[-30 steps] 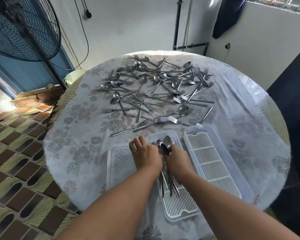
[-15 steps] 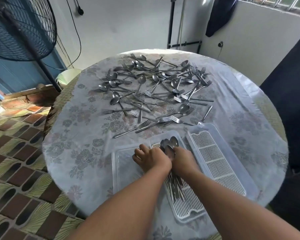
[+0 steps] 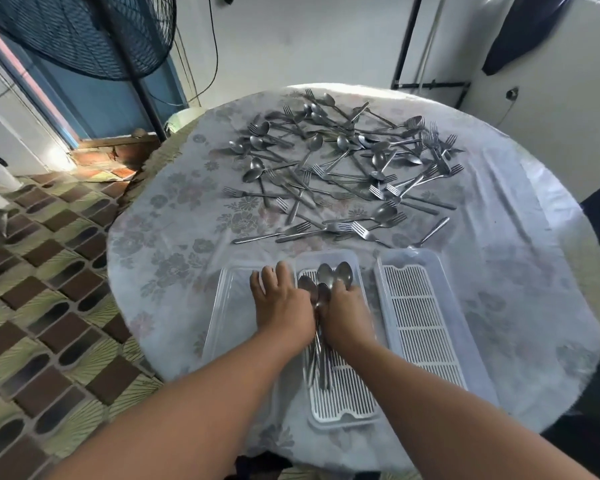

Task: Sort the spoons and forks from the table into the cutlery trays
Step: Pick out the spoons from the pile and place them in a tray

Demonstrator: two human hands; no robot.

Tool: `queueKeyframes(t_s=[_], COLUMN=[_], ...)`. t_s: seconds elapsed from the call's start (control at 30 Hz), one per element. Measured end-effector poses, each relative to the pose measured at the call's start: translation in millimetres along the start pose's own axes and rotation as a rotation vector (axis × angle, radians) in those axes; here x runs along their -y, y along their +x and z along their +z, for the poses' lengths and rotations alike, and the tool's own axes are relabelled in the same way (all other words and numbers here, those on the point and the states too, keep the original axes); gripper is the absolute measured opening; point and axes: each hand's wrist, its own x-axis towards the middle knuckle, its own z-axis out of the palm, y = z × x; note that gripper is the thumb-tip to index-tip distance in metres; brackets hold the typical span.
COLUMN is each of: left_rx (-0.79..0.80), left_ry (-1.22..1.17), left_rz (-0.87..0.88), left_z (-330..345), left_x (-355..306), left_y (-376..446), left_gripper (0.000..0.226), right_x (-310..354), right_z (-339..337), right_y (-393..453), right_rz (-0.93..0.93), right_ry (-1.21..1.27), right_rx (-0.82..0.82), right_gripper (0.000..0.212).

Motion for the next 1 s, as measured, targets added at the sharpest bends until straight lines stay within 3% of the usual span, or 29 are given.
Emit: queueKeyframes(t_s=[0.13, 0.2, 0.37, 0.57, 0.73, 0.93, 1.0], left_rx=[0.236, 0.27, 0.238, 0.181, 0.128, 0.155, 0.164], left_ry=[0.099, 0.116, 0.161, 0.143, 0.166, 0.254, 0.281], left_rz=[0.012, 0.033, 0.072, 0.105, 0.099, 0.087, 0.087], left_z=[-6, -8, -6, -2, 1, 5, 6], left_x=[-3, 0, 4, 10, 4, 3, 1], left_y=[-3, -2, 1, 6, 9, 10, 10], left_gripper=[0.051, 0.06, 0.068, 0.054, 0.065, 0.076, 0.082], right_x=[6, 6, 14, 18, 20, 18, 16], right_z=[1, 0, -5, 2, -1, 10, 11], right_y=[13, 18, 23, 7, 9, 17, 15], right_rz=[0.017, 0.061, 0.114, 0.085, 0.142, 0.07, 0.079], right_ry=[0.067, 0.147, 0.341, 0.284, 0.346, 0.287, 0.34], right_rx=[0.003, -0.014, -0.04, 0.016, 0.023, -0.011, -0.003], right_gripper=[0.014, 0.012, 0.016, 0.023, 0.059, 0.021, 0.031])
